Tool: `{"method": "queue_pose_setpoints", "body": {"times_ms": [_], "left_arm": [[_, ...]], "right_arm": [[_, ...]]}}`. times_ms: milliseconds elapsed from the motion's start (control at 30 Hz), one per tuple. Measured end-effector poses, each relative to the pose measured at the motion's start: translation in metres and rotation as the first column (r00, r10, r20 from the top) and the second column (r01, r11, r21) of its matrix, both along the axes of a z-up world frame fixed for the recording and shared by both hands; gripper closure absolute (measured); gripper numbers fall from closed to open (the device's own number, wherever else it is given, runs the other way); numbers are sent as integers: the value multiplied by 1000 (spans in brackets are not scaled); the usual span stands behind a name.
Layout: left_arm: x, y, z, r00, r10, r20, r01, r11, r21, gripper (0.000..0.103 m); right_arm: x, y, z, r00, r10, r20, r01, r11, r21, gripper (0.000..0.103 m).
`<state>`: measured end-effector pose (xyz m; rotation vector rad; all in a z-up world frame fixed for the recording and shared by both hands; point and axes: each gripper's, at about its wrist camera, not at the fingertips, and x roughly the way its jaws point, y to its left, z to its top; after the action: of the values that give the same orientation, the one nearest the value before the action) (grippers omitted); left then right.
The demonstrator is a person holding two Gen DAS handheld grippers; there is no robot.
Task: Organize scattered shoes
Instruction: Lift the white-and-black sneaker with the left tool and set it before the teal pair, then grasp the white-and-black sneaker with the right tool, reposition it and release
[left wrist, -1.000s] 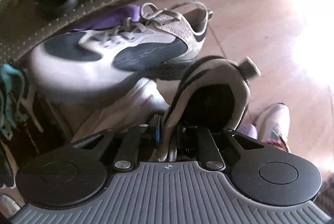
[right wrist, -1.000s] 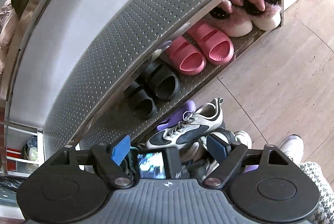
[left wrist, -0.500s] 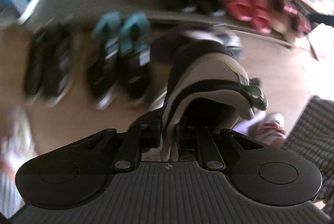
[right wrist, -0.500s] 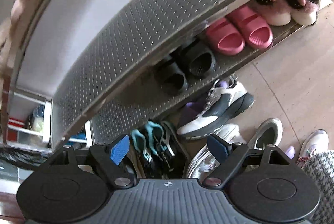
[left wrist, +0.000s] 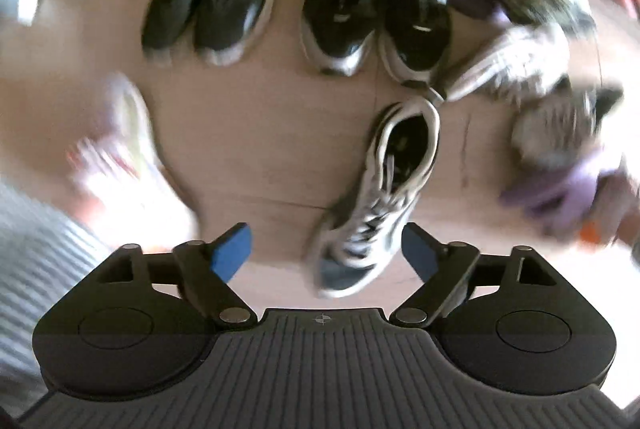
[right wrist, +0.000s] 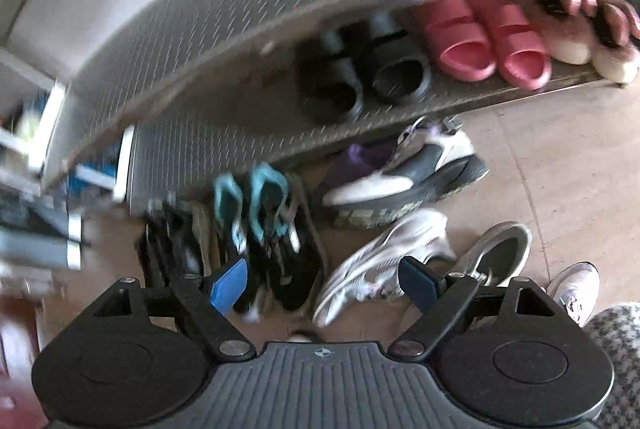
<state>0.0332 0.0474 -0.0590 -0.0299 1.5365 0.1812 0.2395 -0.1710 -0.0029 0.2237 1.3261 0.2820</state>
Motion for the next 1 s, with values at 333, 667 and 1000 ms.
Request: {"method": "queue_pose_setpoints", "body": {"times_ms": [333, 667, 1000], "left_arm": [[-8, 32, -8, 992, 76, 104, -63, 991, -118, 16], [14, 50, -3, 989, -14, 144, 18, 1000, -22, 13], [18, 55, -9, 993, 3, 116, 2, 999, -40, 12]], "right_arm": [[-67, 82, -81, 955, 245, -167, -261, 962, -81, 41], [-114, 96, -196, 952, -81, -296, 58, 994, -88, 44], [-121, 163, -252, 960, 226, -163, -264, 925, -274, 63]]}}
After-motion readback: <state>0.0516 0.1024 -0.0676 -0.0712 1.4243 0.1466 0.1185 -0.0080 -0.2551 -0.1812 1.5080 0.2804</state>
